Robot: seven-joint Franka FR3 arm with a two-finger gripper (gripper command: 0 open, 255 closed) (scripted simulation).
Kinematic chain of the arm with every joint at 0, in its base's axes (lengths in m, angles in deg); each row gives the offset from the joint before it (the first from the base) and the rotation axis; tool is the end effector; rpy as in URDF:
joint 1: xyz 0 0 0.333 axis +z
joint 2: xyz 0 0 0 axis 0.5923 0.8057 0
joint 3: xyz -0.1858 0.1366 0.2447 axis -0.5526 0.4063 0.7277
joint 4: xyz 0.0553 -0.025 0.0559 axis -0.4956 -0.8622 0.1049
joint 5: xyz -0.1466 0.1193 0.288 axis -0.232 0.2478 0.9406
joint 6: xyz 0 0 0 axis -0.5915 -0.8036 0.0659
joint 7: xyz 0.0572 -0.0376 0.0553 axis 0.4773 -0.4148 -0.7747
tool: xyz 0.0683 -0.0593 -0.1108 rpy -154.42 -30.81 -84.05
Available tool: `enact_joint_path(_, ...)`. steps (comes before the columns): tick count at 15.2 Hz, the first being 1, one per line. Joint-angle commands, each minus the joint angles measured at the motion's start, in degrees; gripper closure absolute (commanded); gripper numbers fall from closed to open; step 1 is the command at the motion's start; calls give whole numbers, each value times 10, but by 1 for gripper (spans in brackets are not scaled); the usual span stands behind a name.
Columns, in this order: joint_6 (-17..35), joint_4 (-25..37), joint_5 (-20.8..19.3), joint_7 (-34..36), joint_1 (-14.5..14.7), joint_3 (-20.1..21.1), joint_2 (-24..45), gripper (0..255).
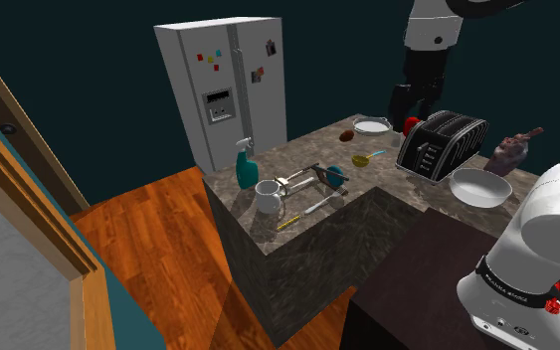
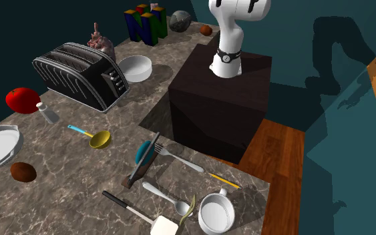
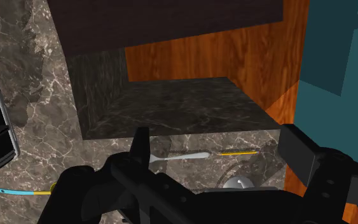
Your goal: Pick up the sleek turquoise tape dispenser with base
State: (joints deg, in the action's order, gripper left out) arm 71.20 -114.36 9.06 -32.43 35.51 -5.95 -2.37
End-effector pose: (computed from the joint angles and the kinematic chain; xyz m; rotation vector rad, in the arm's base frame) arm 0.2381 0.0181 0.5472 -3.1323 0.2290 0.0543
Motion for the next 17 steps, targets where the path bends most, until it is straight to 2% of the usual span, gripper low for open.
enact_joint_path(1, 0, 0, 0, 0, 0, 0, 0, 0)
enact_joint_path(9, 129, 1, -23, -44, -17, -34, 145, 0)
enact_joint_path(17, 235, 52, -32, -86, -30, -63, 316, 0)
